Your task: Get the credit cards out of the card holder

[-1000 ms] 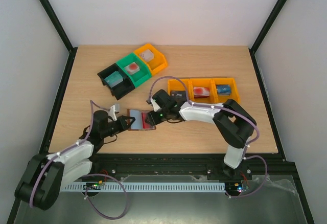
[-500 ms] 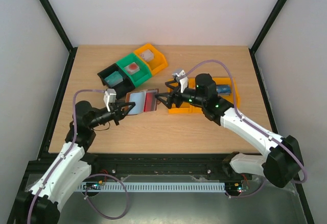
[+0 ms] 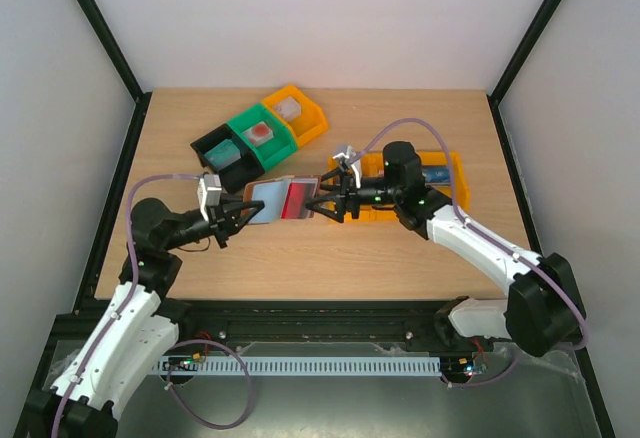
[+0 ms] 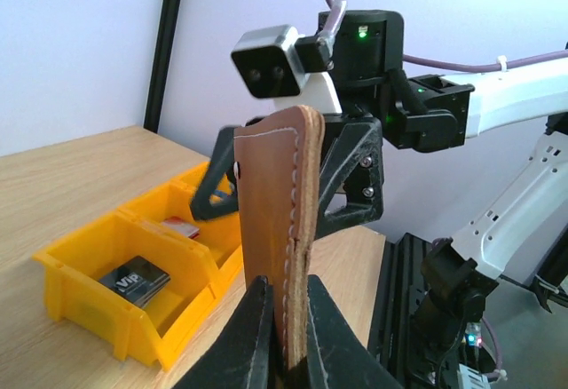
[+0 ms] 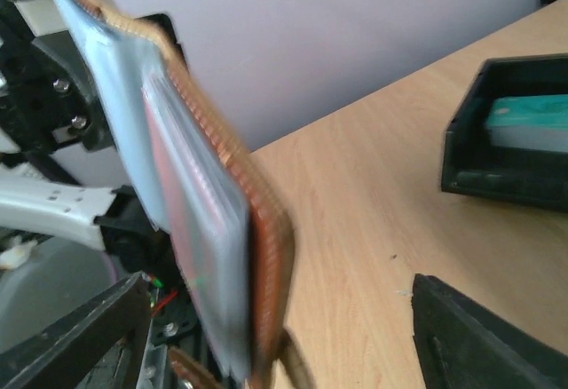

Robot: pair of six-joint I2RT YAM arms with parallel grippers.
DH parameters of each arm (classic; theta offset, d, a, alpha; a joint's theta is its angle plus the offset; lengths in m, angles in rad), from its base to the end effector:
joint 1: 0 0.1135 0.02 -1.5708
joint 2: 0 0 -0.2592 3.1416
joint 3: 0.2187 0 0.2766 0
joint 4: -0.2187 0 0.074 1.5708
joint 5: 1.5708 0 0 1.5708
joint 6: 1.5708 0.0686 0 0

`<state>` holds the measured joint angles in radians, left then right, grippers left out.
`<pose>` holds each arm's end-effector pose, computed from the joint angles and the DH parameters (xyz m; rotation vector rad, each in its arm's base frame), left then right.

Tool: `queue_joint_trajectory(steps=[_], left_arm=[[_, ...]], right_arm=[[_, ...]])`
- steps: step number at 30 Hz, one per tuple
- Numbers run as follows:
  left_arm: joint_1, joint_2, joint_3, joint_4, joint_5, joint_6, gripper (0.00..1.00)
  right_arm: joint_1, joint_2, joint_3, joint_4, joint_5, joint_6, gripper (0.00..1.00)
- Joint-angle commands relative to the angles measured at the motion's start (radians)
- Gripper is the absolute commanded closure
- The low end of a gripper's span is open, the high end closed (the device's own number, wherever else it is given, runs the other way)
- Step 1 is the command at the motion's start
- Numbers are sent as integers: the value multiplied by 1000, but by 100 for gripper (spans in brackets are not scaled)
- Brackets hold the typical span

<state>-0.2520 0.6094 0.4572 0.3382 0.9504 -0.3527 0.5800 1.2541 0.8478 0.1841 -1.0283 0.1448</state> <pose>0.1753 -0.1028 0.3013 0.7596 1.3744 -1.1345 0.2336 0.2233 0.2841 -1.1448 1.5323 1.4147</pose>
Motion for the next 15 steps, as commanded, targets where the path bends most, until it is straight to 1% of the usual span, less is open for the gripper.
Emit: queue_joint_trajectory(steps=[1, 4, 5, 7, 9, 13, 14, 15], left_arm=[[6, -5, 2, 91, 12, -37, 98], [5, -5, -14, 114, -8, -71, 98], [6, -5, -17, 118, -12, -85, 98], [5, -5, -24, 119, -15, -100, 98], [5, -5, -32, 112, -22, -112, 98], [7, -5, -39, 47, -97, -133, 98], [8, -7, -42, 11, -139, -140, 95], [11, -8, -44, -12, -192, -158, 82]], right_arm=[[0, 48, 24, 74, -211, 51, 32], [0, 71, 33, 81, -239, 74, 69], [0, 73, 36, 85, -239, 79, 79], [0, 71, 37, 105, -239, 96, 95], [0, 65, 35, 123, -239, 110, 98], [0, 62, 36, 115, -212, 122, 98], [0, 66, 38, 100, -191, 123, 98], [0, 74, 43, 78, -168, 121, 98]])
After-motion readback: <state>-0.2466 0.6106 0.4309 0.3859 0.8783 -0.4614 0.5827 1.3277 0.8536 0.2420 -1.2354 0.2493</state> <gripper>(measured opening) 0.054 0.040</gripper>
